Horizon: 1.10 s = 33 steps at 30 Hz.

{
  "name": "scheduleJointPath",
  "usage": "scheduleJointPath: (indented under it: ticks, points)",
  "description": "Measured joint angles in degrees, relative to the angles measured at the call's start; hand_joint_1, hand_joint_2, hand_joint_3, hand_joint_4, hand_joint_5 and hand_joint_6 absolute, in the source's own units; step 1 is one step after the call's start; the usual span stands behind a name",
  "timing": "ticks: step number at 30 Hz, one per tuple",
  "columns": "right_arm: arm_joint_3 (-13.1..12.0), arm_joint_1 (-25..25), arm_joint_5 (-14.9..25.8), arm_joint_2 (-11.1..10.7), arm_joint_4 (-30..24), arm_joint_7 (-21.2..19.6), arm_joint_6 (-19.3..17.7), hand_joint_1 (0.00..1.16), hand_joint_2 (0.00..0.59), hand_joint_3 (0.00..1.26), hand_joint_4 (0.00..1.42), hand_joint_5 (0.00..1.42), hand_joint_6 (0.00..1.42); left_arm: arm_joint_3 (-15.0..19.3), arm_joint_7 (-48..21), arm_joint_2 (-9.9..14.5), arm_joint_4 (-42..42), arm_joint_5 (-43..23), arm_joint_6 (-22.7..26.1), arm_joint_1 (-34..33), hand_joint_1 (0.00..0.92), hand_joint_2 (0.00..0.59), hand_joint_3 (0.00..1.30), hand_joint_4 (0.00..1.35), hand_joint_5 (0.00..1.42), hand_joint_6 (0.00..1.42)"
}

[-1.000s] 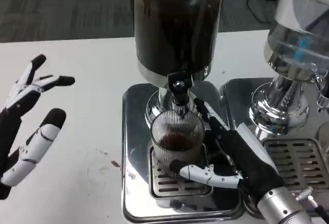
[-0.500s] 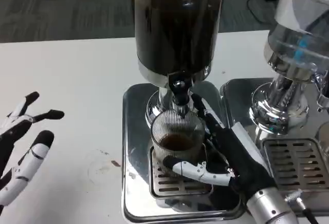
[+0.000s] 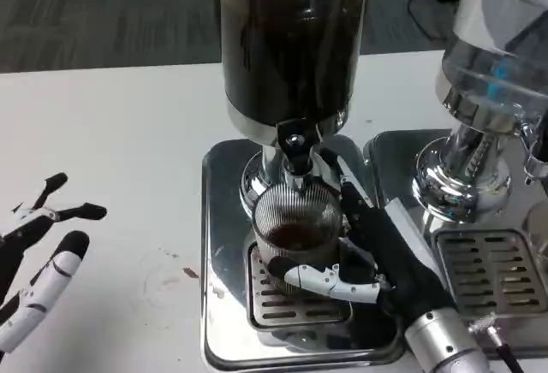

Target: Grasp the cup under the faucet to collect the drink, then remove the cup.

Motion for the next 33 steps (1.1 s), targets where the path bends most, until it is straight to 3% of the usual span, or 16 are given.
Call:
scheduleJointPath:
  ticks: [14, 23, 33]
  points:
    - [1.62, 0.16, -0.91, 0.06, -0.09, -0.23, 0.18, 0.88, 0.125, 0.19, 0.3, 0.45, 0.59, -0.04, 0.01, 0.0, -0.54, -0.01, 0.74, 1.51, 0.0, 0.287, 0.42, 0.05, 0.19, 0.01]
    - [1.64, 0.84, -2.83, 1.48, 0.14, -4.27, -0.44, 0.91, 0.141, 0.36, 0.43, 0.58, 0.71, 0.19, 0.01, 0.0, -1.77, -0.02, 1.54, 2.08, 0.0, 0.287, 0.42, 0.06, 0.19, 0.01]
    - [1.41, 1.23, -3.98, 2.2, 1.89, -6.66, -2.6, 0.93, 0.144, 0.43, 0.51, 0.66, 0.83, 0.44, 0.01, 0.0, -1.8, -0.03, 1.61, 1.98, 0.0, 0.287, 0.42, 0.06, 0.19, 0.0]
